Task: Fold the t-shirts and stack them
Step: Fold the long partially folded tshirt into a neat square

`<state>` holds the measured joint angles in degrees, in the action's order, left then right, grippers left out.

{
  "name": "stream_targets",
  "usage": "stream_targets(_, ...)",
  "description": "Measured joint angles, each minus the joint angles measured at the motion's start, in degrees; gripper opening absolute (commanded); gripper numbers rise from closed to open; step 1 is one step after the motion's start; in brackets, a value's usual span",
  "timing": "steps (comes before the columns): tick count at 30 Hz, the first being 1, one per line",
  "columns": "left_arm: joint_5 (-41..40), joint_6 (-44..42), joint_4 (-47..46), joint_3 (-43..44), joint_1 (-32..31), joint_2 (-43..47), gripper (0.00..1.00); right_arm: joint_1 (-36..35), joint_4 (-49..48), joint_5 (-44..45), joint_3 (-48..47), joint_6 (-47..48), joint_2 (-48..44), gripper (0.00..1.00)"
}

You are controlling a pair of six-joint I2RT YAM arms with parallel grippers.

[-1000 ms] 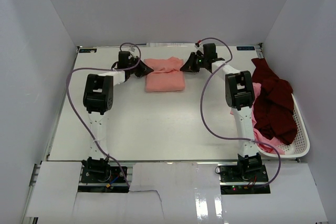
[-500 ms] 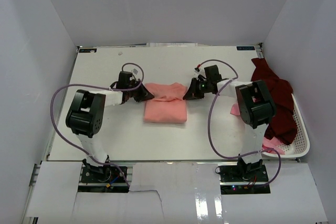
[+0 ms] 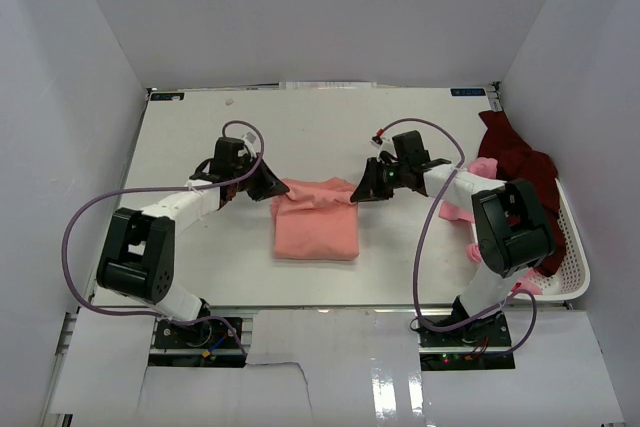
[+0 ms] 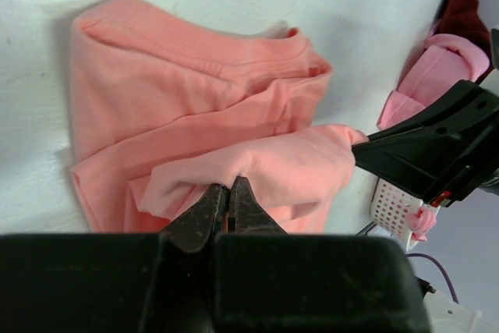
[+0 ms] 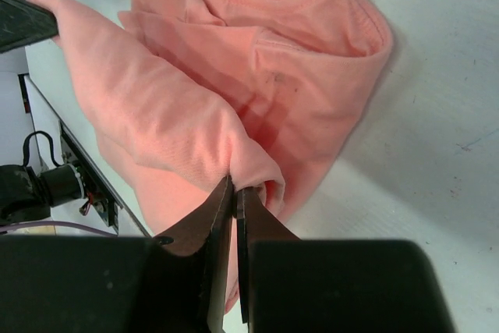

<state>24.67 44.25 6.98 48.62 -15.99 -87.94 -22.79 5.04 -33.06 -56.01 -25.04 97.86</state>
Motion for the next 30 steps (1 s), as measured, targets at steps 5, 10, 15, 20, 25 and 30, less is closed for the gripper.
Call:
stream_targets(5,-0.4,-0.3,2.2,4.3,0.4,0.1,0.07,-0.1,2.2,0.1,-3.0,0.3,0.0,0.08)
stream_targets(10,-1.5,-0.3,4.0,4.8,1.4,0.1,0.06,-0.1,3.1,-0.1,-8.1,0.8,2.8,0.12)
stream_targets(15,-2.7,-0.2,5.5,4.8,2.5,0.1,0.07,-0.1,3.2,-0.2,-12.1,0.8,6.5,0.23)
stream_targets(20,-4.1,0.3,6.4,4.6,3.8,1.1,0.06,-0.1,2.8,-0.7,-14.6,0.3,8.5,0.36)
stream_targets(25,-6.8,1.4,6.8,3.6,5.2,3.9,0.07,-0.1,0.5,-1.8,-15.5,-0.1,8.8,0.40)
stream_targets(30,-8.5,1.6,7.7,3.5,6.2,5.7,0.11,-0.1,-3.0,-2.7,-15.5,-1.1,8.8,0.47)
